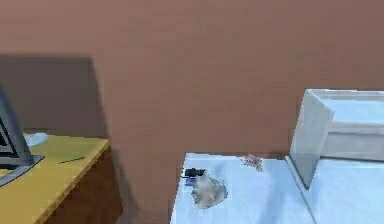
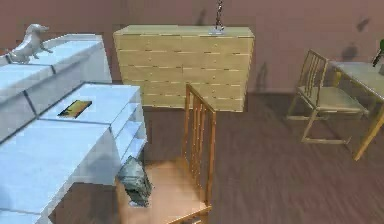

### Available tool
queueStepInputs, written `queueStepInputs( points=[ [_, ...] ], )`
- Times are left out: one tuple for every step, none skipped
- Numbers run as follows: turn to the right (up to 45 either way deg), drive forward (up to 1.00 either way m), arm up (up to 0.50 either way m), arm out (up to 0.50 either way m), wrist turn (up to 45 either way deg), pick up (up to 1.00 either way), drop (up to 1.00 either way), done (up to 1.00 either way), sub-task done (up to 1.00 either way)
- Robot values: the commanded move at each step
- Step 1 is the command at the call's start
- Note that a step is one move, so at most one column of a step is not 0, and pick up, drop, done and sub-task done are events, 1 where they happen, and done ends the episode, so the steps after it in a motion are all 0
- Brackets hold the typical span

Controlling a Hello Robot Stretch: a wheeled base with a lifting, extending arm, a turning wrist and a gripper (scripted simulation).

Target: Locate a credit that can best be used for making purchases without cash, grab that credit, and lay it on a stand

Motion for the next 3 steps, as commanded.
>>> queueStepInputs(
  points=[
    [27.0,0.00,0.00,0.00,0.0,0.00,0.00,0.00,0.00],
    [0.0,0.40,0.00,0.00,0.0,0.00,0.00,0.00,0.00],
    [-45.0,0.00,0.00,0.00,0.0,0.00,0.00,0.00,0.00]
  ],
)
